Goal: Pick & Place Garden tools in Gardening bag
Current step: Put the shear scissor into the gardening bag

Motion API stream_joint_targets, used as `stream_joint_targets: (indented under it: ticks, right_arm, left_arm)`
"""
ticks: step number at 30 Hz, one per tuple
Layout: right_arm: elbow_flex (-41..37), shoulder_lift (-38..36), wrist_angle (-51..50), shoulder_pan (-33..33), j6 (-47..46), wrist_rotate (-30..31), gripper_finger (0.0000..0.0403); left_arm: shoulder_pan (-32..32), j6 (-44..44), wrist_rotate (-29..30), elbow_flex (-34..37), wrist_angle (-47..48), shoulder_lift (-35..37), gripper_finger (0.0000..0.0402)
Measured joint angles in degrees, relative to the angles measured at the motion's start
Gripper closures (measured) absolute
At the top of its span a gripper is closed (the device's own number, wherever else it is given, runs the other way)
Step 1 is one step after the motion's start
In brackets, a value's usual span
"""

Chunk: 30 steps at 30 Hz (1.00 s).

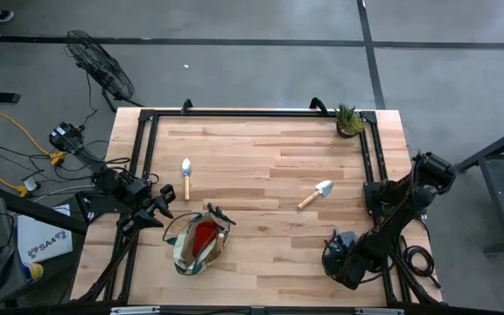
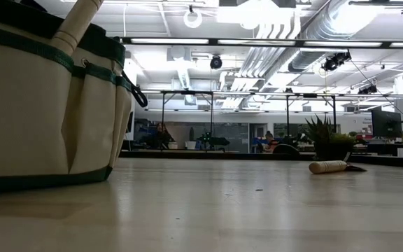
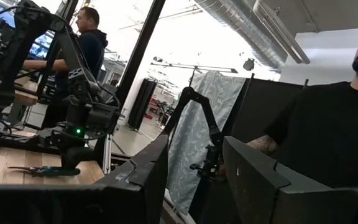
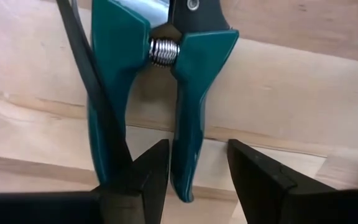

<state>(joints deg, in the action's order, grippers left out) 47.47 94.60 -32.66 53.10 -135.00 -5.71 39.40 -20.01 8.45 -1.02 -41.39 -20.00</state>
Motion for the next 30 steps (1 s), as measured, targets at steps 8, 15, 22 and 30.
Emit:
stream_joint_targets:
  ticks: [8,15,22,30]
  right_arm:
    - [-1.52,-0.01,2.5,-0.01,0.75,-0.96,0.0292]
    - [-1.52,0.09,3.28,0.0,2.98,-0.82,0.0354]
    - [-1.58,0.14,4.42,0.04,6.02,-0.22,0.0369]
    - [-1.76,-5.67,10.28,-0.09,9.26,6.49,0.037]
  left_arm:
    - [0.0,0.0,0.02,-0.02,0.54,0.01,0.025]
    - [0.0,-0.02,0.04,-0.04,0.9,0.01,0.025]
    - [0.0,-0.13,0.07,-0.04,0.9,0.01,0.025]
    - [0.0,-3.58,0.31,-0.02,0.87,0.0,0.025]
